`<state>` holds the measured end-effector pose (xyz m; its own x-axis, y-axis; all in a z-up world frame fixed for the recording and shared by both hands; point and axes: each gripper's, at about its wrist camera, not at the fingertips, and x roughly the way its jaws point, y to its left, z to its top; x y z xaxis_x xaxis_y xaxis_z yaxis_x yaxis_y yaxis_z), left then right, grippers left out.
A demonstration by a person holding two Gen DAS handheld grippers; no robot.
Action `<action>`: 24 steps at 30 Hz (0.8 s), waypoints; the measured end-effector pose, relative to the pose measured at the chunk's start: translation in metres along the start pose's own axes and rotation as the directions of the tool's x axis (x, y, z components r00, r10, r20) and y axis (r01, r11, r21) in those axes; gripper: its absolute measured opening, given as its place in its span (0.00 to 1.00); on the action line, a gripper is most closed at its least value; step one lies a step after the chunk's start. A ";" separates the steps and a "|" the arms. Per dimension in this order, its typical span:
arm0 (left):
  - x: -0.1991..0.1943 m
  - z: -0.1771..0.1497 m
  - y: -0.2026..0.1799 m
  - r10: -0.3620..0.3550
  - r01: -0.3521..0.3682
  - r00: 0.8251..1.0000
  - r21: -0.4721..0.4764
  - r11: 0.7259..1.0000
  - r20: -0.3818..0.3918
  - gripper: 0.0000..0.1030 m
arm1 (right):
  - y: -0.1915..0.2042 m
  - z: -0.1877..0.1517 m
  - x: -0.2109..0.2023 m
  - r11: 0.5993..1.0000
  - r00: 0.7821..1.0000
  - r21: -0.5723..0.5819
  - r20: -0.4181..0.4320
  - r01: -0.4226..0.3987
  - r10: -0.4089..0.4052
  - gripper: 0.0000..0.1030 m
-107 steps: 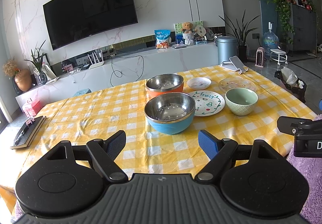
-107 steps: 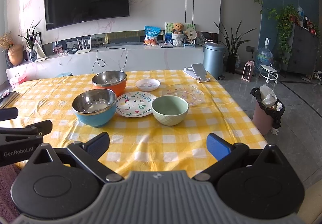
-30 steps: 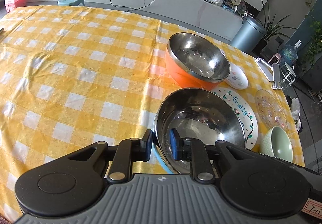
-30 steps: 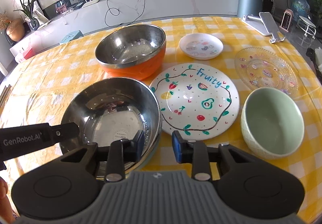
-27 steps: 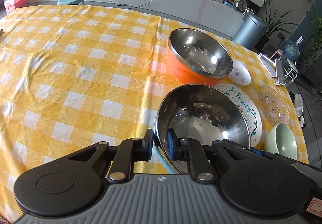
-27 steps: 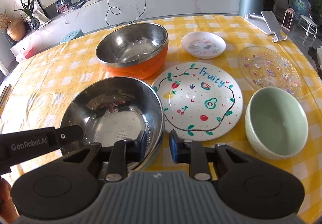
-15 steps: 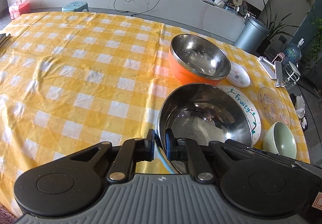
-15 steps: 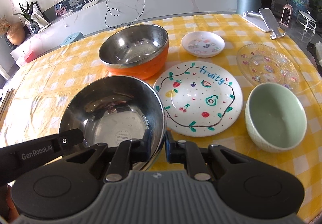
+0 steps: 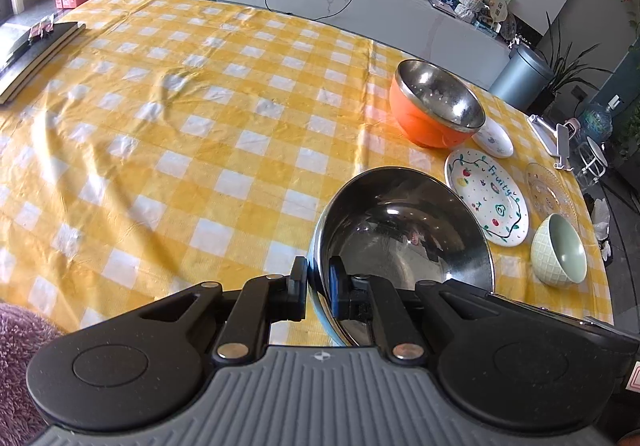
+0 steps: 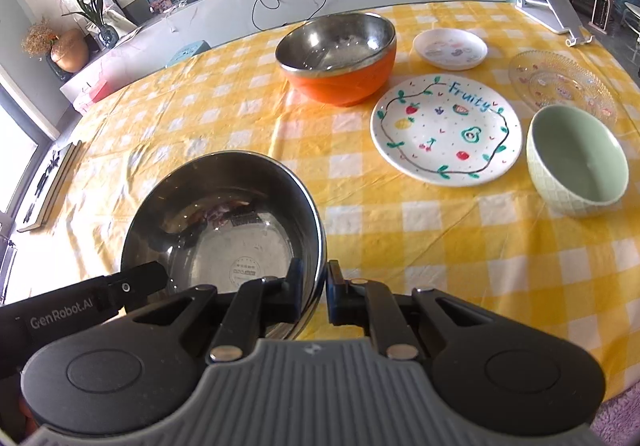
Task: Organize plates and bowls
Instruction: 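Lift the blue-bottomed steel bowl with the left gripper toward the orange bowl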
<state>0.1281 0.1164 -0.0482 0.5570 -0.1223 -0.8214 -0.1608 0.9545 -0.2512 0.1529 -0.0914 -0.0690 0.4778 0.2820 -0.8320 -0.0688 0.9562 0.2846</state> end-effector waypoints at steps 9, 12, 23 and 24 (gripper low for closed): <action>0.003 -0.008 0.008 -0.001 0.000 0.999 -0.009 1.000 -0.034 0.11 | 0.003 -0.007 0.003 1.000 0.999 -0.001 -0.049 0.009 -0.009 0.09; 0.007 -0.009 0.009 -0.002 0.001 0.999 -0.014 1.000 -0.043 0.11 | 0.002 -0.007 0.006 1.000 0.998 0.003 -0.059 0.013 -0.013 0.09; 0.007 -0.009 0.011 0.019 -0.019 0.999 -0.013 1.000 -0.037 0.26 | 0.000 -0.006 0.003 1.000 0.999 -0.005 -0.049 0.018 -0.018 0.28; 0.003 -0.009 0.012 0.023 -0.023 0.999 -0.017 1.000 -0.024 0.31 | -0.001 -0.006 0.001 1.000 0.999 0.005 -0.046 0.010 -0.010 0.32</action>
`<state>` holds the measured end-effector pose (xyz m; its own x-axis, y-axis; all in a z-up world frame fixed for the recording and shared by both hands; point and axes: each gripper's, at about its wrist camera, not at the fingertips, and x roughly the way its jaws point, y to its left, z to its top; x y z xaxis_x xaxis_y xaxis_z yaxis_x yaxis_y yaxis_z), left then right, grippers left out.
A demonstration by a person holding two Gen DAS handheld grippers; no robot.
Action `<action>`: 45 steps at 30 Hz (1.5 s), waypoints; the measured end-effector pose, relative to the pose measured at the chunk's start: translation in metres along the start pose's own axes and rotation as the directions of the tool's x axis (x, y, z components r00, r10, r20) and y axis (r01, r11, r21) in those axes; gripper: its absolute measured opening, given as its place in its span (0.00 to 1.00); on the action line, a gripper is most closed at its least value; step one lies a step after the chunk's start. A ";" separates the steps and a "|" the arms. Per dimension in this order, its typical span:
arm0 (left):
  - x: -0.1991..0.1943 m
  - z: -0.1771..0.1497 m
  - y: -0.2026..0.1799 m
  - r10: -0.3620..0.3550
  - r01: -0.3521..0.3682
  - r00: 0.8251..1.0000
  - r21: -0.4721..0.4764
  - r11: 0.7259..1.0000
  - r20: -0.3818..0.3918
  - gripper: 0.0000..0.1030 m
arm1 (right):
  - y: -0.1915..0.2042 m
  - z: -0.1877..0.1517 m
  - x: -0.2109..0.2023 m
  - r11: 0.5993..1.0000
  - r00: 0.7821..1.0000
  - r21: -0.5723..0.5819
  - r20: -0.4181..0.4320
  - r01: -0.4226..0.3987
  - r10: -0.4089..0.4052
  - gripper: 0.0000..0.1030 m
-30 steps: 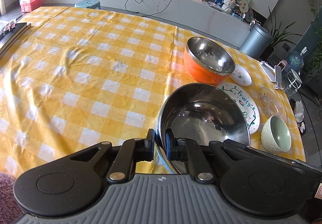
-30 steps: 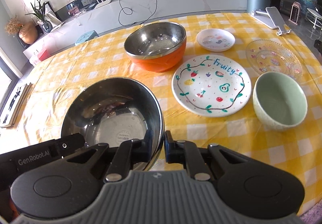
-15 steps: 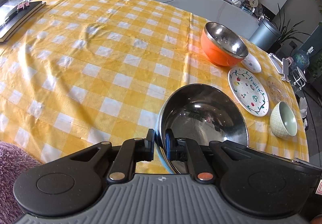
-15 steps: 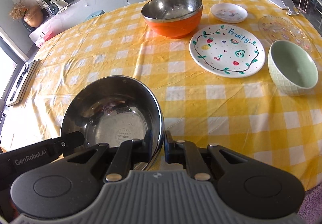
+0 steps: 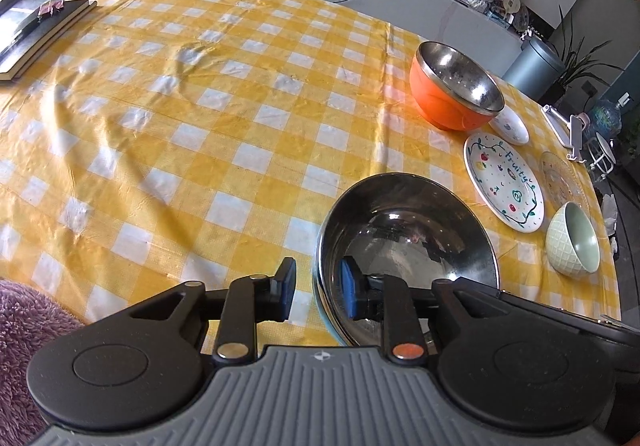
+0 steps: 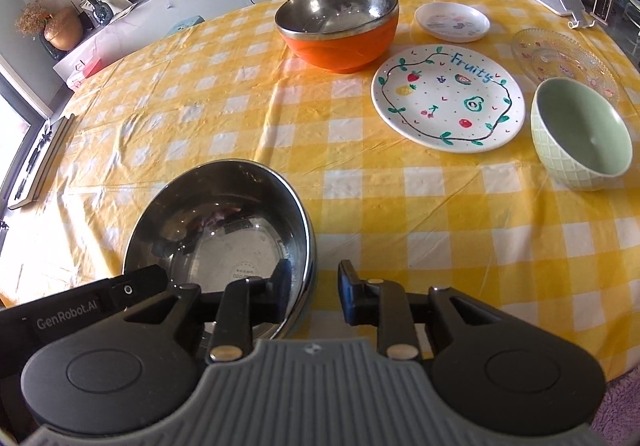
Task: Organize plates and bowls
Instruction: 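Lift the blue-bottomed steel bowl with the left gripper toward the orange bowl, then lower the held steel bowl into the orange-bottomed steel bowl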
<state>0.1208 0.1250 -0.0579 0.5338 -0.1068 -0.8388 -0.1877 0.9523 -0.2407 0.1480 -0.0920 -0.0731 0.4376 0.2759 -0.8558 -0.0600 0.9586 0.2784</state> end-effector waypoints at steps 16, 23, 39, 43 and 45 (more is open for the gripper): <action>-0.071 0.012 -0.039 -0.109 0.089 0.986 0.160 0.983 0.126 0.43 | -0.016 0.004 -0.082 0.999 0.980 0.023 0.198 -0.034 0.029 0.64; -0.071 0.043 -0.061 -0.202 0.195 0.979 0.229 0.954 0.010 0.43 | -0.024 0.031 -0.107 1.000 0.974 -0.020 0.228 0.001 0.003 0.73; 0.013 0.152 -0.089 -0.159 0.202 0.963 0.196 0.960 -0.216 0.45 | -0.062 0.164 -0.015 0.989 0.993 0.146 -0.119 0.033 -0.015 0.76; 0.046 0.176 -0.098 -0.127 0.174 0.963 0.186 0.967 -0.237 0.45 | -0.066 0.203 0.010 0.987 0.987 0.134 -0.143 0.092 -0.072 0.68; 0.061 0.186 -0.103 -0.118 0.164 0.964 0.187 0.968 -0.238 0.45 | -0.066 0.219 0.020 0.989 0.987 0.125 -0.146 0.078 -0.059 0.67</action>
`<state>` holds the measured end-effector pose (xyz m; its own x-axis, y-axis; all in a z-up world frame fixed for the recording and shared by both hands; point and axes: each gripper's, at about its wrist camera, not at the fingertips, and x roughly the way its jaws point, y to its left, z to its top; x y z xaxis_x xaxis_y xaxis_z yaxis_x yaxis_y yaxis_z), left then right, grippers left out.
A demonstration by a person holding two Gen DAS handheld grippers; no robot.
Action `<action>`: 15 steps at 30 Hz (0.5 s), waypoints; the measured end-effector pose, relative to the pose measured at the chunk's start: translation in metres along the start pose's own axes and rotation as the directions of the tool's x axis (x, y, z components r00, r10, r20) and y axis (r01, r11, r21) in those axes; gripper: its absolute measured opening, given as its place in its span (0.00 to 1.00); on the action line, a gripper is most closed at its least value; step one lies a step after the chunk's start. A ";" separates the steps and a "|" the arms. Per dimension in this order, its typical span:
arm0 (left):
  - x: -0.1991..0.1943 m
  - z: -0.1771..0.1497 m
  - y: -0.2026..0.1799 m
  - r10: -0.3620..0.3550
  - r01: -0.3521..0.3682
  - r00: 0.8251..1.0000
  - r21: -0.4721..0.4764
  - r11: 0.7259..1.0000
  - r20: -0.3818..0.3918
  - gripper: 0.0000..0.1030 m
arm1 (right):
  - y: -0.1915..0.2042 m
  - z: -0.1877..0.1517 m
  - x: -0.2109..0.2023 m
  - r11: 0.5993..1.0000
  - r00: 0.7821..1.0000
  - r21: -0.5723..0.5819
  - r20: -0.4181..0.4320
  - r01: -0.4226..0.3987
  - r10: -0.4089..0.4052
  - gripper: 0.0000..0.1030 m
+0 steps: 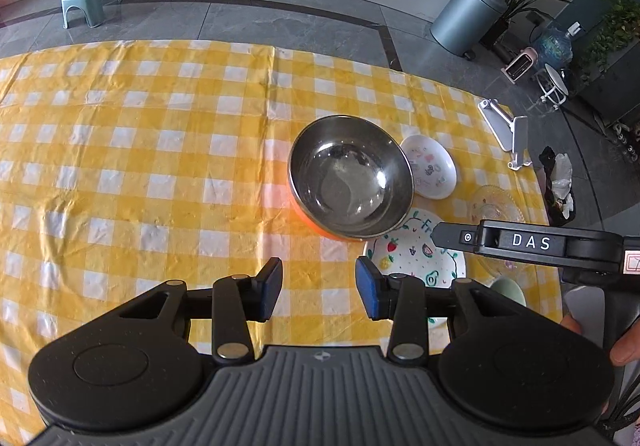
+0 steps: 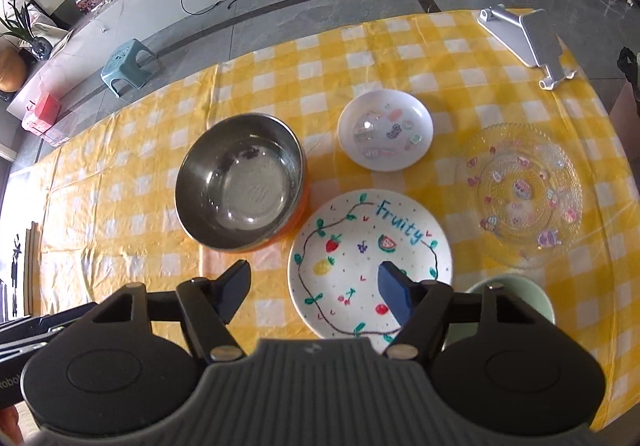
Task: Organize plates and bowls
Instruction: 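Lower the held steel bowl into the orange-bottomed steel bowl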
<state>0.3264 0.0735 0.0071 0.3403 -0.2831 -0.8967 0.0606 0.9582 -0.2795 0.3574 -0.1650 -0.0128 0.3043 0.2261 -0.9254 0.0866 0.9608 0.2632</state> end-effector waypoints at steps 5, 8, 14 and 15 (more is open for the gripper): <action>0.035 0.026 0.001 0.020 -0.020 1.000 -0.003 1.000 -0.021 0.45 | 0.004 0.034 0.028 1.000 1.000 -0.019 -0.017 0.007 -0.007 0.58; 0.056 0.034 0.003 0.027 -0.027 0.999 -0.007 1.000 -0.036 0.45 | 0.003 0.046 0.052 1.000 0.999 -0.022 -0.042 0.013 -0.014 0.50; 0.088 0.049 0.015 0.044 -0.045 0.998 -0.042 0.998 -0.045 0.33 | -0.004 0.060 0.086 1.000 0.997 -0.009 -0.074 -0.009 0.008 0.36; 0.092 0.051 0.017 0.041 -0.043 0.998 -0.051 0.998 -0.047 0.32 | -0.004 0.062 0.090 1.000 0.997 -0.007 -0.076 -0.012 0.011 0.35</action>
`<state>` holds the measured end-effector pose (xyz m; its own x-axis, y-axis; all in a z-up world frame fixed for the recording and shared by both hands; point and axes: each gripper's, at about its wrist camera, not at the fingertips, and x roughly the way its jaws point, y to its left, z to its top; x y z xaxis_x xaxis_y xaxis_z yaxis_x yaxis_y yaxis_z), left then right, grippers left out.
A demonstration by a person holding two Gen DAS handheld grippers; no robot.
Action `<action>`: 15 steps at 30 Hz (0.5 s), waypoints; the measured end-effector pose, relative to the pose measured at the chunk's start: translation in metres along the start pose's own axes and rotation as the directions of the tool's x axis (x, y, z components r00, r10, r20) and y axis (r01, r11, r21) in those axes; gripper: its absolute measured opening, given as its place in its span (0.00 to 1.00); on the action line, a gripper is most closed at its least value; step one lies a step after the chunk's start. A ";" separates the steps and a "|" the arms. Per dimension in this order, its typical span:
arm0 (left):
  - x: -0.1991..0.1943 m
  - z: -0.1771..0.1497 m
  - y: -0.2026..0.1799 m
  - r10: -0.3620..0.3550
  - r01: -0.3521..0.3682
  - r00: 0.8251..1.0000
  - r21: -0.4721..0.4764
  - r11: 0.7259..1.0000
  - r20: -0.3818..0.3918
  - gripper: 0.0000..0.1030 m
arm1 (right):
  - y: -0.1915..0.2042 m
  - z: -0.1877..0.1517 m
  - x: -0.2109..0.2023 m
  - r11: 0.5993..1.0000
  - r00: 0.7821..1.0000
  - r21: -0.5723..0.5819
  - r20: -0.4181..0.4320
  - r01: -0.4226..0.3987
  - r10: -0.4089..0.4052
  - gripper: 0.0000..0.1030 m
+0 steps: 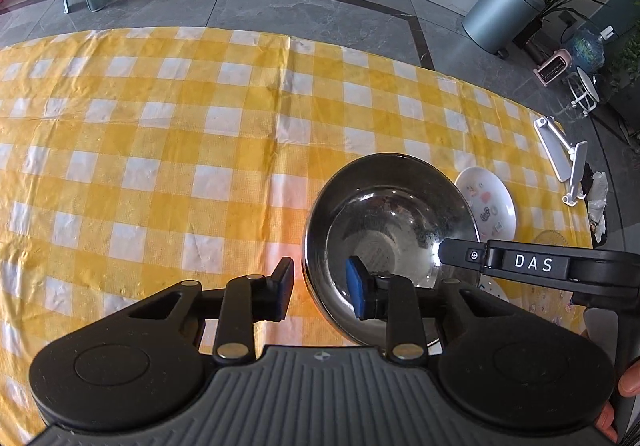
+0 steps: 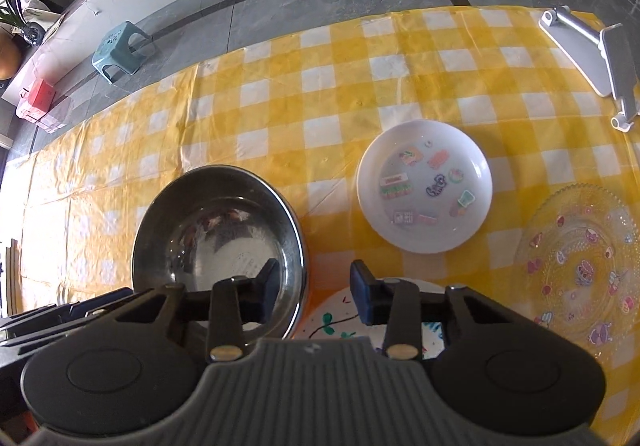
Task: Organize plates and bowls
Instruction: 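Lower the held steel bowl into the orange-bottomed steel bowl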
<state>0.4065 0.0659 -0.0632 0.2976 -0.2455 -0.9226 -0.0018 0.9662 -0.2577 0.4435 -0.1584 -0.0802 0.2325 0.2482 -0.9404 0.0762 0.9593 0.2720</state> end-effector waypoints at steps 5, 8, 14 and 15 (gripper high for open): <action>0.017 0.007 0.006 -0.002 0.002 1.000 -0.030 1.000 -0.010 0.21 | 0.001 0.006 0.015 1.000 1.000 -0.002 -0.021 -0.010 0.010 0.22; 0.024 0.008 0.006 0.012 -0.012 1.000 -0.026 1.000 -0.019 0.14 | 0.001 0.006 0.020 1.000 1.000 -0.007 -0.026 -0.012 0.012 0.19; 0.023 0.007 0.003 0.044 -0.044 0.999 -0.017 0.999 -0.020 0.05 | 0.006 0.005 0.014 1.000 0.999 -0.023 -0.027 -0.020 0.019 0.05; 0.020 0.006 0.003 0.048 -0.049 0.999 -0.012 0.999 -0.020 0.05 | 0.008 0.003 0.012 0.999 1.000 -0.028 -0.026 -0.016 0.016 0.05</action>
<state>0.4181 0.0639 -0.0810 0.2780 -0.2000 -0.9395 -0.0273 0.9760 -0.2159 0.4499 -0.1481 -0.0890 0.2086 0.2667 -0.9409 0.0456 0.9584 0.2817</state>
